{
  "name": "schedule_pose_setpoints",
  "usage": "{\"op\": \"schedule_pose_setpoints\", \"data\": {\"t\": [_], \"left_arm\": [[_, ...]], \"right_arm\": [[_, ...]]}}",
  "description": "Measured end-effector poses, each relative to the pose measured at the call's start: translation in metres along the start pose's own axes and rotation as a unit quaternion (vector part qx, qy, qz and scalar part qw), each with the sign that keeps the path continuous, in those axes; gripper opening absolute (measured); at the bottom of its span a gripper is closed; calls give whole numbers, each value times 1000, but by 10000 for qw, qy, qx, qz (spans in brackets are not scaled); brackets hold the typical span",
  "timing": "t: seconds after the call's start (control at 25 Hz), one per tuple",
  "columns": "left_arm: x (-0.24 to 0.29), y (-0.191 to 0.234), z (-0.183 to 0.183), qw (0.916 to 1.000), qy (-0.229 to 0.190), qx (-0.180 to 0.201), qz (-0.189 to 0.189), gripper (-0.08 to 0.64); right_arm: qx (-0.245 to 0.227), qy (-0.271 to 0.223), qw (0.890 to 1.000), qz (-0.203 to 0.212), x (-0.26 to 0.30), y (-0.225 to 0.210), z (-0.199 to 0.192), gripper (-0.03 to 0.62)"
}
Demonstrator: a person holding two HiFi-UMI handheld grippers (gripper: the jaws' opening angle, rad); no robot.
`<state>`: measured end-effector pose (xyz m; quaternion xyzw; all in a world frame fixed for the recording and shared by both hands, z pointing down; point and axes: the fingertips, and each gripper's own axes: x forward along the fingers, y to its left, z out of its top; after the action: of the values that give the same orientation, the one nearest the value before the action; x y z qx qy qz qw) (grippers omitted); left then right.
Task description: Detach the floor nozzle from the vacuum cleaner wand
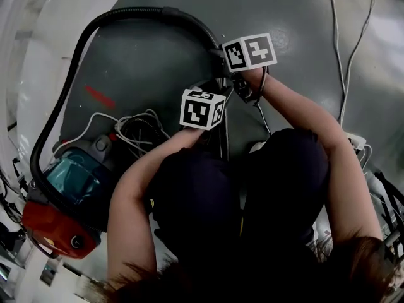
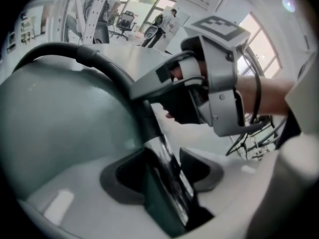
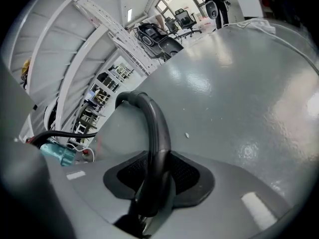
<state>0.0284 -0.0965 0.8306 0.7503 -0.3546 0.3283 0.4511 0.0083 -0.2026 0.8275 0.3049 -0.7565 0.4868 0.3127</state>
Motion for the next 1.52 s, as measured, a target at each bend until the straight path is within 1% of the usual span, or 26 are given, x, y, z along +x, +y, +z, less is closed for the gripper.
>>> {"op": "schedule_pose_setpoints", "data": {"t": [0.12, 0.2, 0.36, 0.44, 0.48, 0.56, 0.64, 0.68, 0.72, 0.8, 0.92, 1.0, 1.04, 1.2, 1.32, 1.48, 1.52], "left_arm": [[-4, -2, 6, 9997, -148, 23, -183, 224], [-8, -4, 14, 9988, -313, -94, -360, 224], [-5, -9, 22, 9941, -422, -471, -880, 308], [-1, -14, 31, 9912, -480, -489, -1132, 307], [1, -18, 39, 9894, -532, -428, -1284, 291], [3, -24, 55, 9837, -669, -379, -1623, 225], [3, -25, 66, 9773, -785, -545, -1889, 202], [2, -24, 68, 9761, -812, -616, -1920, 192], [2, -24, 68, 9769, -828, -632, -1869, 192], [5, -21, 66, 9816, -839, -571, -1617, 186], [8, -19, 64, 9873, -760, -491, -1304, 183], [8, -18, 65, 9883, -716, -490, -1252, 181], [8, -17, 65, 9887, -689, -493, -1235, 181], [8, -18, 64, 9905, -550, -484, -1167, 186], [7, -18, 64, 9904, -549, -539, -1150, 183], [6, -17, 64, 9917, -527, -570, -1027, 179], [5, -17, 64, 9920, -521, -576, -996, 178]], "right_arm": [[66, -115, 9999, 49, -5, 0, 6, 138], [86, -273, 9996, 50, -10, 0, 19, 138], [167, -637, 9978, 19, -25, -2, 55, 137], [301, -791, 9964, 75, -31, -1, 72, 133], [376, -866, 9955, 123, -34, 0, 80, 130], [437, -1026, 9936, 199, -40, 5, 93, 121], [296, -1144, 9928, 206, -43, 7, 100, 117], [211, -1174, 9926, 221, -44, 7, 101, 115], [154, -1203, 9923, 245, -43, 7, 101, 117], [67, -1323, 9909, 230, -42, 6, 100, 118], [-305, -1595, 9867, 20, -41, 5, 97, 128], [-471, -1557, 9867, -16, -37, 6, 93, 149], [-438, -1441, 9886, 24, -33, 7, 90, 164], [59, -719, 9970, 296, -24, 5, 84, 180], [467, -236, 9971, 553, -18, 6, 82, 190], [999, -148, 9907, 907, -16, 9, 76, 170], [1109, -84, 9889, 990, -14, 9, 74, 174]]}}
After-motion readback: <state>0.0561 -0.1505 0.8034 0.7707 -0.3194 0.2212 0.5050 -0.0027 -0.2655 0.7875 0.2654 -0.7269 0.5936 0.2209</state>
